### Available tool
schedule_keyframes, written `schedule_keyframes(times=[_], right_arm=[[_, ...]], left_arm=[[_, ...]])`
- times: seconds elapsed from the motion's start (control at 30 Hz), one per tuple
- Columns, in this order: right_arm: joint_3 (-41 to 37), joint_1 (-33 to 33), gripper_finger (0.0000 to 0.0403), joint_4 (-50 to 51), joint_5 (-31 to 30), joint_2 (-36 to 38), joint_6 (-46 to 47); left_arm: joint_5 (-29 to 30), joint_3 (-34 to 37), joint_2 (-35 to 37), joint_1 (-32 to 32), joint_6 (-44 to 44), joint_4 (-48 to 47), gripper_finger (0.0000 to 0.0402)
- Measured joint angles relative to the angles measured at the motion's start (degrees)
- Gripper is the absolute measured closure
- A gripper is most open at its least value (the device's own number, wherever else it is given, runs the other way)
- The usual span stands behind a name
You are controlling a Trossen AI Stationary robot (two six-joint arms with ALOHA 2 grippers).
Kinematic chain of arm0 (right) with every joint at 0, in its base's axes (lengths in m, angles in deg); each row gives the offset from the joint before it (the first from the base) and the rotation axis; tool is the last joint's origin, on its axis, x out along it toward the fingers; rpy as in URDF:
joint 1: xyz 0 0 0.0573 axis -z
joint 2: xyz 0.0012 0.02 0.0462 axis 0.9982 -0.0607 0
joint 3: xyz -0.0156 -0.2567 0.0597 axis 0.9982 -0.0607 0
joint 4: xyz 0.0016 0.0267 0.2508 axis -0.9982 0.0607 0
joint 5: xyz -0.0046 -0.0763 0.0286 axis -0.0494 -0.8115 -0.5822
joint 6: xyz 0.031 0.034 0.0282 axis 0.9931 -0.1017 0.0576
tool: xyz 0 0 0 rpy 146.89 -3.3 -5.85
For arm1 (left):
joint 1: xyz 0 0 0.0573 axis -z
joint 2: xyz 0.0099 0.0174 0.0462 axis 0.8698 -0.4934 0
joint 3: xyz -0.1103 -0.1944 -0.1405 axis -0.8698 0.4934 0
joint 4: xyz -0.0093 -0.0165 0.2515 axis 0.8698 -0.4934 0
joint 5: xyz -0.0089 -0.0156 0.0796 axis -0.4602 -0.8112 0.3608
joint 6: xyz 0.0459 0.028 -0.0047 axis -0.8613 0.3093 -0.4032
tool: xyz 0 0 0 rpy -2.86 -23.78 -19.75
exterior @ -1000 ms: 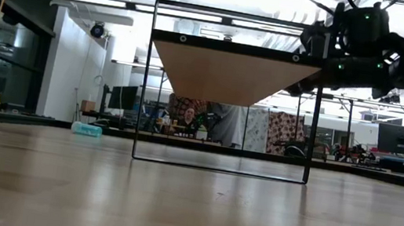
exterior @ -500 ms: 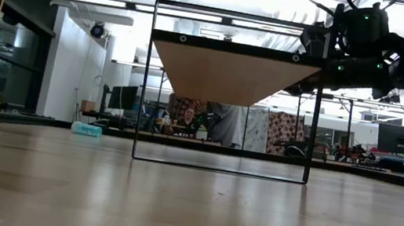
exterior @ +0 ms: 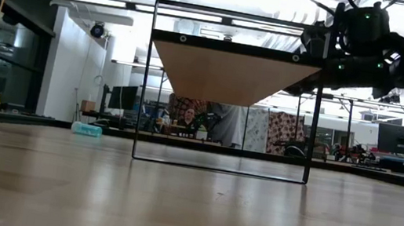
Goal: Pick and place medicine bottles onto shelf by color
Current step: Put the transparent green pill bottle on the shelf, then put the transparent blue pill bottle on the shelf
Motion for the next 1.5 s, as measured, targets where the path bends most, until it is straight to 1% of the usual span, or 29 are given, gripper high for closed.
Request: schedule_keyframes(times=[0.13, 0.23, 0.5, 0.67, 0.8, 0.97, 1.03, 1.1, 1.17, 1.2, 1.23, 1.33, 1.4, 1.43, 1.5], right_arm=[[0.00, 0.00, 0.0204, 3.44, -0.74, 3.15, 0.17], [0.00, 0.00, 0.0192, 9.18, -1.37, 7.02, -0.15], [0.00, 0.00, 0.0190, 30.32, -2.03, 21.61, -1.34], [0.00, 0.00, 0.0190, 39.99, -2.99, 30.86, -1.36], [0.00, -0.04, 0.0190, 43.00, -2.99, 35.60, -1.34], [-0.13, -0.04, 0.0190, 43.63, -2.99, 37.03, -1.14], [-0.17, -0.04, 0.0190, 43.61, -2.99, 36.65, -1.14], [-0.20, -0.04, 0.0190, 43.63, -3.02, 36.42, -1.13], [-0.20, -0.04, 0.0190, 43.58, -3.55, 36.44, -0.74], [-0.20, -0.04, 0.0190, 43.60, -3.68, 36.44, -0.72], [-0.20, -0.04, 0.0190, 43.59, -3.74, 36.44, -0.73], [-0.20, -0.04, 0.0190, 43.55, -3.76, 36.44, -0.82], [-0.20, -0.04, 0.0190, 43.53, -3.75, 36.44, -0.86], [-0.20, -0.04, 0.0190, 43.50, -3.75, 36.44, -1.06], [-0.20, -0.04, 0.0190, 43.44, -3.76, 36.44, -1.22]], left_arm=[[0.00, 0.00, 0.00, 0.01, 0.01, -0.13, 0.0163], [0.01, 0.00, 0.00, -0.01, -0.01, -0.48, 0.0163], [0.02, 0.00, -0.01, 0.00, -0.01, -0.95, 0.0163], [0.24, 0.00, -0.01, -0.01, -0.03, -2.28, 0.0163], [2.50, 0.00, 0.00, -0.01, -0.05, -3.34, 0.0163], [5.35, 0.00, -0.02, -0.01, 0.17, -5.55, 0.0163], [9.37, -0.01, 0.00, 0.00, 1.81, -8.02, 0.0163], [16.44, -1.10, -0.02, -0.39, 3.40, -14.54, 0.0163], [22.91, -3.92, -0.04, -1.74, 6.23, -25.45, 0.0163], [24.84, -5.77, -0.04, -2.79, 8.63, -31.81, 0.0163], [25.55, -7.56, -0.06, -4.03, 11.40, -38.25, 0.0163], [25.05, -13.48, -1.34, -8.65, 18.44, -55.29, 0.0163], [24.27, -16.62, -2.85, -12.37, 20.25, -65.63, 0.0163], [23.18, -17.72, -3.90, -14.39, 20.51, -70.00, 0.0163], [18.47, -18.86, -6.31, -18.53, 20.58, -76.57, 0.0163]])
